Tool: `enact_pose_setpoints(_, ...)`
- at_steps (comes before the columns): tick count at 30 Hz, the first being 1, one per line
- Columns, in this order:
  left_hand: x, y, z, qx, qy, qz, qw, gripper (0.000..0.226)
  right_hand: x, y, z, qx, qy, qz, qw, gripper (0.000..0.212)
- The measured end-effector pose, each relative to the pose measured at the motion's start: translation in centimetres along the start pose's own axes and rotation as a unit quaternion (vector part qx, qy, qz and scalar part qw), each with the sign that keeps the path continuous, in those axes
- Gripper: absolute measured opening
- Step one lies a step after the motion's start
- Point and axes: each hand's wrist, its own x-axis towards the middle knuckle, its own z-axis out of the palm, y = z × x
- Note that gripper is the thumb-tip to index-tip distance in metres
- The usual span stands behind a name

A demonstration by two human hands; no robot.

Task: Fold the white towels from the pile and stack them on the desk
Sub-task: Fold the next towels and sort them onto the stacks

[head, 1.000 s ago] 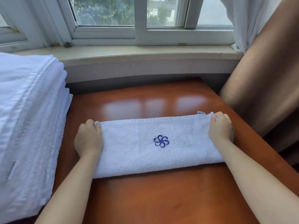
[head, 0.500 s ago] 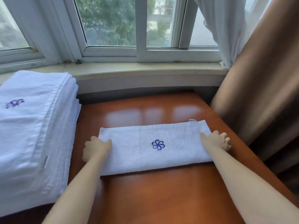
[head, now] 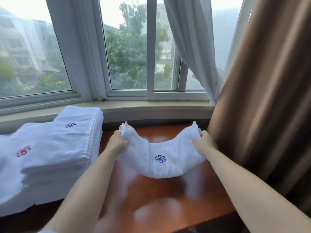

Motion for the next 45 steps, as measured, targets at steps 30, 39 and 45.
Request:
enact_pose_setpoints(30,-5.8,-5.3,-37.0,-0.217,0.161,-0.157,0.950,0.038,-12.6,-44.8,10.1,-0.031,0.039,-0.449,0.892,0.021)
enact_pose_setpoints(39,-2.3,-13.1,-39.6,-0.270,0.003,-0.251,0.930,0.012,-12.6,-52.9,22.4,-0.123,0.036,-0.488,0.864,0.024)
enact_pose_setpoints(45,0.2,-16.7,-40.3,-0.291,-0.149,-0.323,0.888,0.018,-11.1,-55.6,29.6,-0.165,0.024,-0.519,0.838,0.019)
